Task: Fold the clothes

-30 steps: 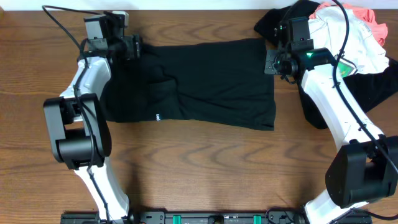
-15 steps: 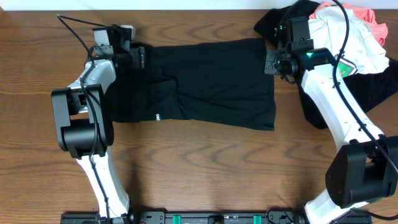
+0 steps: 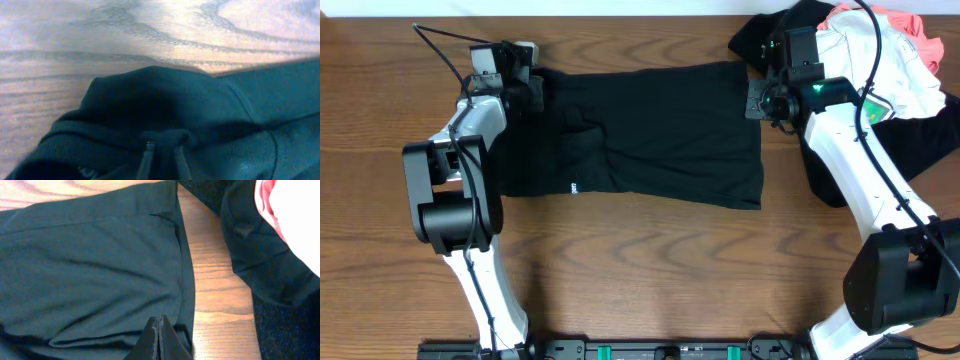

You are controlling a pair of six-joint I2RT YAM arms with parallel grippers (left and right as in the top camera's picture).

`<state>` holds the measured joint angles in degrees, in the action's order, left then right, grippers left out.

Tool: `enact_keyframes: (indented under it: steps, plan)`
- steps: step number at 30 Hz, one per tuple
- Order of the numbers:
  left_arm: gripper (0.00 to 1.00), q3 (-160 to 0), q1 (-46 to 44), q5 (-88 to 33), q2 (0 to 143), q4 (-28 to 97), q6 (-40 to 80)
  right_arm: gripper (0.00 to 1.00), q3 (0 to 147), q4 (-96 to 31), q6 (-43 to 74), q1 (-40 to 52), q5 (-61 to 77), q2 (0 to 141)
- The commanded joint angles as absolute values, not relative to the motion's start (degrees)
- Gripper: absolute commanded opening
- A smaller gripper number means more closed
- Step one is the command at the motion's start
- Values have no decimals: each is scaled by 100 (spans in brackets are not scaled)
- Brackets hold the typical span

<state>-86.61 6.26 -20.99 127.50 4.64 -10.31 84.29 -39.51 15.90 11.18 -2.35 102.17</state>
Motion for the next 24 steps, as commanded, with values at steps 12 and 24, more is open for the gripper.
enact_keyframes:
  steps: [12,24]
  plan:
    - [6,-8768,628,-2163,11891,1074,-1048,1,8449,-3948,1584,1245,-257,10191]
    - [6,-8766,628,-2137,11312,2823,-1048,1,8449,-3948,1584,1245,-255,10191]
